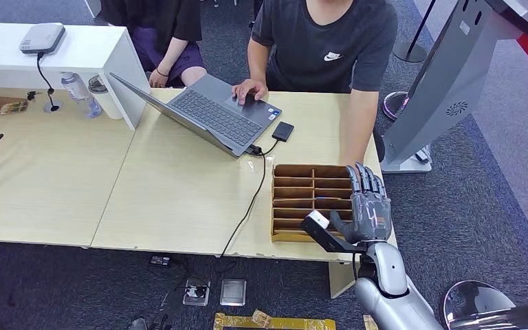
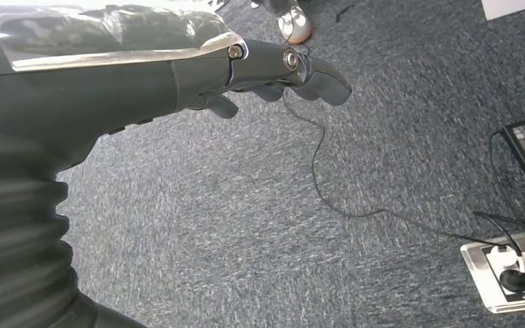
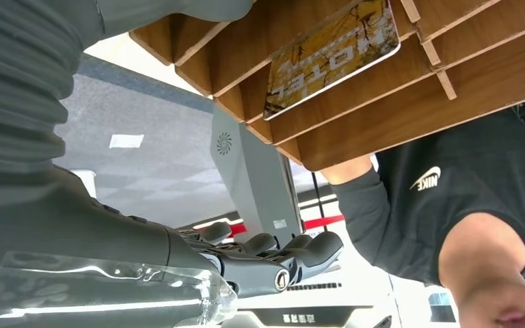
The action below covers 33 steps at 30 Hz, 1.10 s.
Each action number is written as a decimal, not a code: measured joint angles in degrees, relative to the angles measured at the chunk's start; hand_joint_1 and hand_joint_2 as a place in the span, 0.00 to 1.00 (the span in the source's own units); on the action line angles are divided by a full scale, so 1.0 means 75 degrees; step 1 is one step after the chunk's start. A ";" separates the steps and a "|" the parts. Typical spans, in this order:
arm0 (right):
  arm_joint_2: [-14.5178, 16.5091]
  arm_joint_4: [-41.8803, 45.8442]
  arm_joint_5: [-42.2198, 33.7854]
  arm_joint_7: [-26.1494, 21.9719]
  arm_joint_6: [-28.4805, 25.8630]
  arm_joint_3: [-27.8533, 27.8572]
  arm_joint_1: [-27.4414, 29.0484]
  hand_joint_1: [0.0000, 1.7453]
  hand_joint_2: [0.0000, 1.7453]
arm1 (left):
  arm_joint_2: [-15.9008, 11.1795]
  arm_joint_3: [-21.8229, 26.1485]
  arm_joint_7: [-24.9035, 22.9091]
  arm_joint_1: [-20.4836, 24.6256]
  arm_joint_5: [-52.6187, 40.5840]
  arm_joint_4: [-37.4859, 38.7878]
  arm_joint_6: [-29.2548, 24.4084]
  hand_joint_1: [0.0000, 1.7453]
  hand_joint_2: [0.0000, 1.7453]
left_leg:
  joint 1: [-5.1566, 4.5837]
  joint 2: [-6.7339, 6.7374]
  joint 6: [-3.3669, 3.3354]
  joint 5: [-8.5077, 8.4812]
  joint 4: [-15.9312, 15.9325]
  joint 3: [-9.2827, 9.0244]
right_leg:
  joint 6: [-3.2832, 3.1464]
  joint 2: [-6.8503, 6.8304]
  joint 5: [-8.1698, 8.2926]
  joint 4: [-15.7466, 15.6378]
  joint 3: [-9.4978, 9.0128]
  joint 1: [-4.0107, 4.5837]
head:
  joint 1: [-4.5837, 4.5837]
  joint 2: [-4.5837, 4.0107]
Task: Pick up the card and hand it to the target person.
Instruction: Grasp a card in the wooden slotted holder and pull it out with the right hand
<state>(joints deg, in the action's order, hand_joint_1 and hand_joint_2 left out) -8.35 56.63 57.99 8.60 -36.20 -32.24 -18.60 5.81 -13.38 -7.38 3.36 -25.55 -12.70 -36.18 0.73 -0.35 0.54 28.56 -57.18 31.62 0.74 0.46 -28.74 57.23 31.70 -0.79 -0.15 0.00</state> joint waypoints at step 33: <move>0.0117 -0.0087 -0.0104 -0.0156 -0.0019 -0.0010 -0.0091 0.85 1.00 | 0.0000 -0.0095 -0.0016 0.0000 0.0131 0.0000 -0.0039 0.00 1.00 | 0.0000 0.0000 0.0000 0.0000 0.0000 0.0000 | 0.0000 0.0000 0.0000 0.0000 0.0000 0.0000 | -0.0001 0.0000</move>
<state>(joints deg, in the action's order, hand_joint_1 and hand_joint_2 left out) -7.47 55.98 57.21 7.43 -36.34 -32.32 -19.28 5.81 -14.10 -7.50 3.36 -24.57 -12.70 -36.47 0.73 -0.35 0.54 28.56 -57.18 31.62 0.74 0.46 -28.74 57.23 31.70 -0.79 -0.16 0.00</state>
